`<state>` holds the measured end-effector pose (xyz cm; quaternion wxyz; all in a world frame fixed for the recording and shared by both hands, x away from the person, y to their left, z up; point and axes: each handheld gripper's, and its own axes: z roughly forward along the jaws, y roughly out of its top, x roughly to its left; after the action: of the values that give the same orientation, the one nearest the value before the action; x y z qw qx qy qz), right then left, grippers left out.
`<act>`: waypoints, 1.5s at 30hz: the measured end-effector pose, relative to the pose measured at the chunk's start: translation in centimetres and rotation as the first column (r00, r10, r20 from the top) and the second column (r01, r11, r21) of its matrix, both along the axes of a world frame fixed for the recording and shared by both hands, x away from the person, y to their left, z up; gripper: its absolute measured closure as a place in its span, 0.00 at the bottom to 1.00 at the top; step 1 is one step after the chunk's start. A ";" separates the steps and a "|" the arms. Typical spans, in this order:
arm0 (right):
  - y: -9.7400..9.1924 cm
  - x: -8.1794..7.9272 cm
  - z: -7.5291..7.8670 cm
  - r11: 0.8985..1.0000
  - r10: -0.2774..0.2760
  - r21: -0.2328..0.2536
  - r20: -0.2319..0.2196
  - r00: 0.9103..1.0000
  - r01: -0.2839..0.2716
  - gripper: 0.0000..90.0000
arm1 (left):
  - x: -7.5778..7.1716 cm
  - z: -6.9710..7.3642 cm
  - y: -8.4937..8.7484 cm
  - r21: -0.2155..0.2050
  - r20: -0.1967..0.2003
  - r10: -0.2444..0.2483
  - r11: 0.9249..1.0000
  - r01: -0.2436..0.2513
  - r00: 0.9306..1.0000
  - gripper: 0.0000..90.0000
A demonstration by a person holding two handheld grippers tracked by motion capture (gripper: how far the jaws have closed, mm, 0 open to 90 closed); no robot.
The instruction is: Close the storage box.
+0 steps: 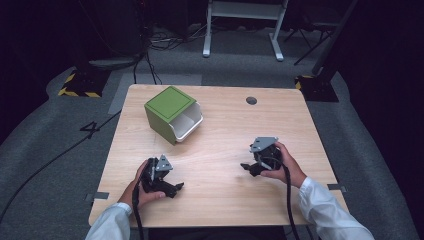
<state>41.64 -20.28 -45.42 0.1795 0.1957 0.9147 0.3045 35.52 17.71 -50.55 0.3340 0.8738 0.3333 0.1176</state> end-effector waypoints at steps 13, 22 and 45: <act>-7.2 -1.7 -2.3 0.992 -0.129 0.013 -0.027 0.991 0.129 0.21 | 0.0 0.0 0.0 0.002 0.001 0.002 1.000 -0.002 1.000 0.01; -11.5 -2.5 -3.0 0.975 -0.199 0.092 -0.058 0.978 0.204 0.20 | 0.0 0.0 0.0 -0.001 0.000 0.004 1.000 -0.004 1.000 0.01; -18.0 -4.5 -5.0 0.898 -0.368 0.215 -0.110 0.923 0.383 0.20 | 0.0 0.0 0.0 -0.001 0.000 0.004 1.000 -0.004 1.000 0.00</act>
<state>37.18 -38.30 -50.37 0.1801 0.3982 0.8233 0.3621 35.51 17.69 -50.55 0.3341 0.8730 0.3351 0.1182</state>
